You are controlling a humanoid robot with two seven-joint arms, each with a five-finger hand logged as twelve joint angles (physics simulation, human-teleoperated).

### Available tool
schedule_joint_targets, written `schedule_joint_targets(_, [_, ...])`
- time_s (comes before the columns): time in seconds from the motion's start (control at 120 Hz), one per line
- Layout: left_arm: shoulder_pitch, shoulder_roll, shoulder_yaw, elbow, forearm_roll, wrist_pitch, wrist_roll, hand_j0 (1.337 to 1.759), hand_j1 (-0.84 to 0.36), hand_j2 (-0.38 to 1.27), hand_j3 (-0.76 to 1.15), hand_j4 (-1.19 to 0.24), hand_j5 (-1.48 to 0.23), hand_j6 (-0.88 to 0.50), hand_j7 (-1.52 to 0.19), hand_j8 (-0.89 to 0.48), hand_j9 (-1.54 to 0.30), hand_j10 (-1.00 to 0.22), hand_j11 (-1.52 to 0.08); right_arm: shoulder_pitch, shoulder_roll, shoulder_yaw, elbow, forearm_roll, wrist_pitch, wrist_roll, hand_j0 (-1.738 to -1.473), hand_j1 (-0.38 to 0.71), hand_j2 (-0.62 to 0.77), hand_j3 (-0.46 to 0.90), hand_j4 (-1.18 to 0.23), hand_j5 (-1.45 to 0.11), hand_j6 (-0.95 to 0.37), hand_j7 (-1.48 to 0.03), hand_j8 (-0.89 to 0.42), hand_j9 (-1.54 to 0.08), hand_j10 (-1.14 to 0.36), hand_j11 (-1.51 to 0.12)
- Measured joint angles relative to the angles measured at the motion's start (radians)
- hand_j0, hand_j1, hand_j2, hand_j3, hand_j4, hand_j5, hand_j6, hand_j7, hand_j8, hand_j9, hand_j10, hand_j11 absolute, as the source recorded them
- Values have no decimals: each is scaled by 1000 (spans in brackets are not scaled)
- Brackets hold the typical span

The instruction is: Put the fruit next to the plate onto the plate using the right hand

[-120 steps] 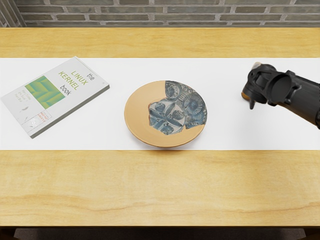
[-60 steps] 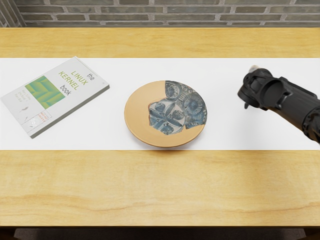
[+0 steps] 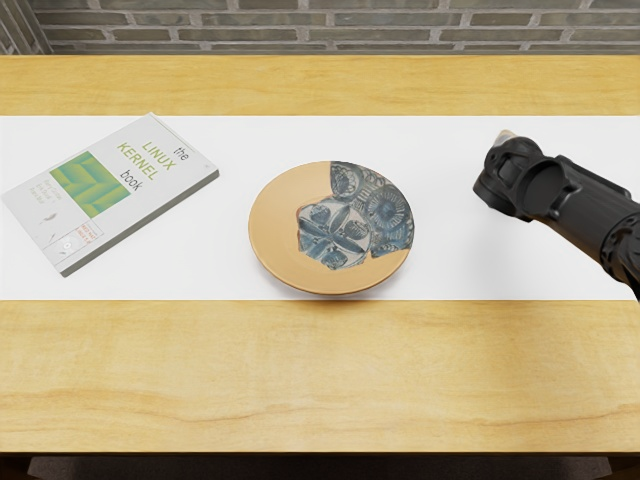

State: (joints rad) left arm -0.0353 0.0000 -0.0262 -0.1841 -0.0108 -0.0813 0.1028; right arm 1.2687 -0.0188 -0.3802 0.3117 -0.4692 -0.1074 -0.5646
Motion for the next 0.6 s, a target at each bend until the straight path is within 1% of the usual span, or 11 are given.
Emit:
schedule_joint_targets(0.375, [0,0,0,0,0,0,0,1658,349,0,0,0,0,0,0,0,0,0,0,-4,-2,-3,0,1,4,5,-1658,87,-71,0,-367,-474,-368,-474,-367,-474,-367,-474])
schedule_joint_targets(0.6, [0,0,0,0,0,0,0,1658,349,0,0,0,0,0,0,0,0,0,0,-10,0,-3,-18,1,7,6,-1658,96,-72,0,-374,-484,-376,-484,-375,-484,-374,-484])
